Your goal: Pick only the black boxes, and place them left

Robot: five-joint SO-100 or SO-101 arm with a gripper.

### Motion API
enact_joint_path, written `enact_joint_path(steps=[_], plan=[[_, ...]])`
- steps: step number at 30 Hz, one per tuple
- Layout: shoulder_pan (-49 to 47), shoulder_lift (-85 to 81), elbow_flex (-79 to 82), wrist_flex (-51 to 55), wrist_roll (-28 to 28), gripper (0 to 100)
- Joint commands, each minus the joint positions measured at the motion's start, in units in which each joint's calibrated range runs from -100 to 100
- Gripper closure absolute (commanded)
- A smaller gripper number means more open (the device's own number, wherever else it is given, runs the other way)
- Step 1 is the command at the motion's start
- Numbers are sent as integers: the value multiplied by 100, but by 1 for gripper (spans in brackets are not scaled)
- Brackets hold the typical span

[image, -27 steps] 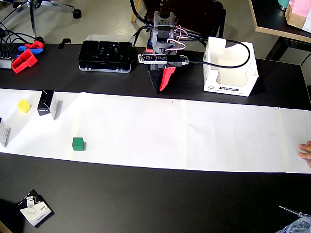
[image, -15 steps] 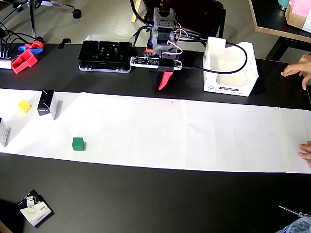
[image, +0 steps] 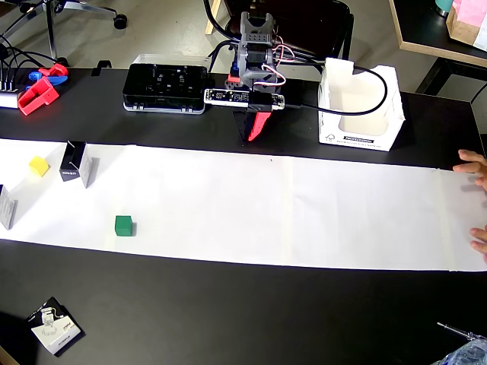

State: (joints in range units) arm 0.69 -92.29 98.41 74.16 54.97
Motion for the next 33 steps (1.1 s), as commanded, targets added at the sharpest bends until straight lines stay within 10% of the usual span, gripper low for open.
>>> enact_joint_path(steps=[1, 20, 33], plan=[[-74, 35, 70, -86, -34, 100], [-39, 880, -1632, -31, 3, 100], [1096, 3757, -6410, -23, 156, 65]])
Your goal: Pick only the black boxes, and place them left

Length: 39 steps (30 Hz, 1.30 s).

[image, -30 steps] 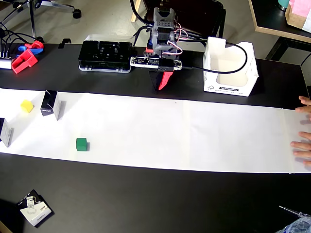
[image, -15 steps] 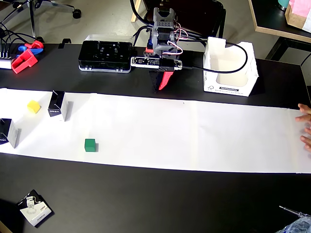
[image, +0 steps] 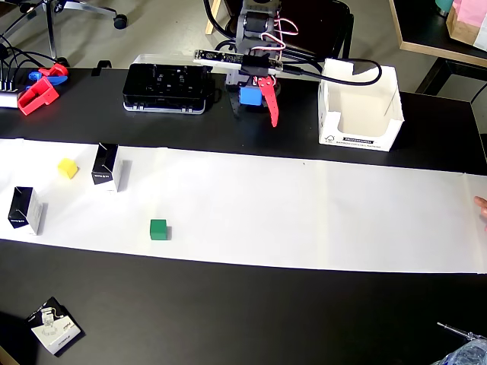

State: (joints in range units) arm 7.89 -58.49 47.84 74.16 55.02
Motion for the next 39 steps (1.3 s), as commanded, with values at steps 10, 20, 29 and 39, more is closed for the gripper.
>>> enact_joint_path(steps=[10, 20, 29, 39], plan=[[2316, 2368, -3543, -23, 1261, 55], [3503, 4984, -5768, -94, 1614, 50], [3667, 5837, -4961, -1366, 1861, 51], [2446, 6169, -2674, -3465, 977, 53]])
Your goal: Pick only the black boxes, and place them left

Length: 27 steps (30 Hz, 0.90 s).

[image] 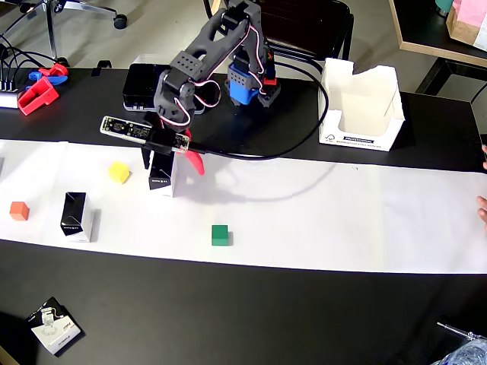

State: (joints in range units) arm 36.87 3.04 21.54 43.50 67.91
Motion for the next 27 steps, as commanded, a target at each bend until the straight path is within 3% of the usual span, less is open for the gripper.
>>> enact_joint_path(steps=[1, 4, 6, 11, 14, 16, 21, 27], plan=[[-521, 175, -44, -407, -296, 59], [-539, 467, -26, -407, -307, 84], [-539, 483, 169, -407, -275, 92], [-703, 56, 701, -343, -307, 95], [-954, -1453, 1641, -192, -312, 94], [-1171, -2607, 1907, 650, -328, 94], [-2895, -4401, 940, 2956, -1786, 94], [-5918, -4669, -868, 4204, -3786, 94]])
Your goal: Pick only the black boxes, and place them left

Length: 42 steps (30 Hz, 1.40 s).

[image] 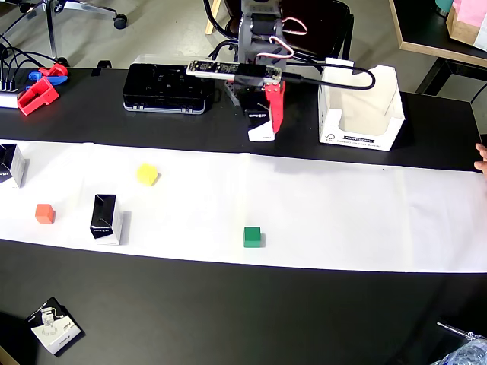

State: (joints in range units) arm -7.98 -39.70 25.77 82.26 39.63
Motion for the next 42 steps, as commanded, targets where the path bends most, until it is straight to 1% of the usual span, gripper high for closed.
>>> enact_joint_path(steps=[1, 4, 7, 11, 14, 16, 18, 24, 25, 28, 30, 32, 34, 37, 40, 42], plan=[[-1917, -395, -1469, 335, -1237, 94], [-3147, -387, -1753, 335, -1821, 94], [-4342, -364, -1682, 335, -2311, 94], [-5988, -214, -1629, 311, -2842, 94], [-6698, 632, -1593, 303, -3253, 94], [-6984, 1264, -1717, 295, -3353, 94], [-7261, 1880, -1877, 295, -3353, 94], [-7539, 3564, -2967, 351, -3311, 93], [-7556, 3745, -3065, 430, -3305, 90], [-7695, 4085, -3286, 637, -3300, 72], [-7712, 4101, -3295, 637, -3269, 63], [-7764, 4093, -3286, 669, -2990, 59], [-7738, 3903, -3286, 677, -2663, 58], [-7565, 2876, -3198, 732, -2242, 58], [-7062, 1928, -2958, 1209, -1811, 58], [-6361, 1343, -2719, 1448, -1448, 58]])
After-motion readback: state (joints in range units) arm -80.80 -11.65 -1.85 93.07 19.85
